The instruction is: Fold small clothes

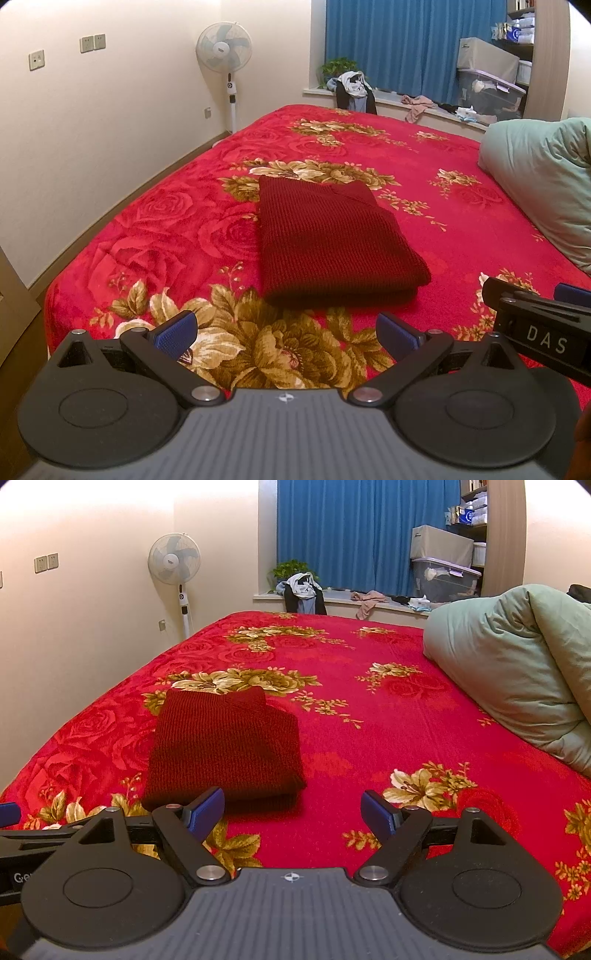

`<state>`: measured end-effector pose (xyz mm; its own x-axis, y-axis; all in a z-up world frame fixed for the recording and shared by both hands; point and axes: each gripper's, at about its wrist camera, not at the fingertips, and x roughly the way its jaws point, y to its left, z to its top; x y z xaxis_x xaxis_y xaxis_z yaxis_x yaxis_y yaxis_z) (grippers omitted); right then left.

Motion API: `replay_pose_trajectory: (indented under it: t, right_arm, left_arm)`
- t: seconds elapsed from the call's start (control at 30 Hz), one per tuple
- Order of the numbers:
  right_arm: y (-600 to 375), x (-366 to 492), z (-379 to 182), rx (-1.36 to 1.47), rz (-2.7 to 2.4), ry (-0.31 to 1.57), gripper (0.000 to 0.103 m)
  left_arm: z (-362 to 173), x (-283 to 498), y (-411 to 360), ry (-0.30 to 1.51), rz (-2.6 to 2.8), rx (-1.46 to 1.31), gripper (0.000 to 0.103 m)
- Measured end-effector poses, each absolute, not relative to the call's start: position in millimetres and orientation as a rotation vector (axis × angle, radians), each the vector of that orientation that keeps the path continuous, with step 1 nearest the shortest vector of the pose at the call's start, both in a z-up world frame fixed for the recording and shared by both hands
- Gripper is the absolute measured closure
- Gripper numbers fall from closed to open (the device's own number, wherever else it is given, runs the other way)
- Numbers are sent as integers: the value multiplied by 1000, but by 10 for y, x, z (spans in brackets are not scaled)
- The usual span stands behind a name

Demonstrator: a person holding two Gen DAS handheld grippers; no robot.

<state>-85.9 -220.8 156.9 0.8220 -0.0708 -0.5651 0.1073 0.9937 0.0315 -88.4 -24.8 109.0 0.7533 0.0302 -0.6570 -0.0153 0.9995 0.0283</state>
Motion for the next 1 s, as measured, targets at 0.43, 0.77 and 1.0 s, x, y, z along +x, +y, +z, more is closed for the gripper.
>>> replay_pose_trajectory:
  t: [0.43,0.77,1.0]
  right_arm:
    - [-2213,-880,1560,61,-107,604,23]
    - [-2207,-882,1566,66,-112,600,23]
    - [-2205,-882,1565,67,-111,600,23]
  left_arm:
    - [1075,-901,-263,712,30,19,0]
    - [1066,-900,-268,712,30,15,0]
    - [1068,-896,-270,710,32,17,0]
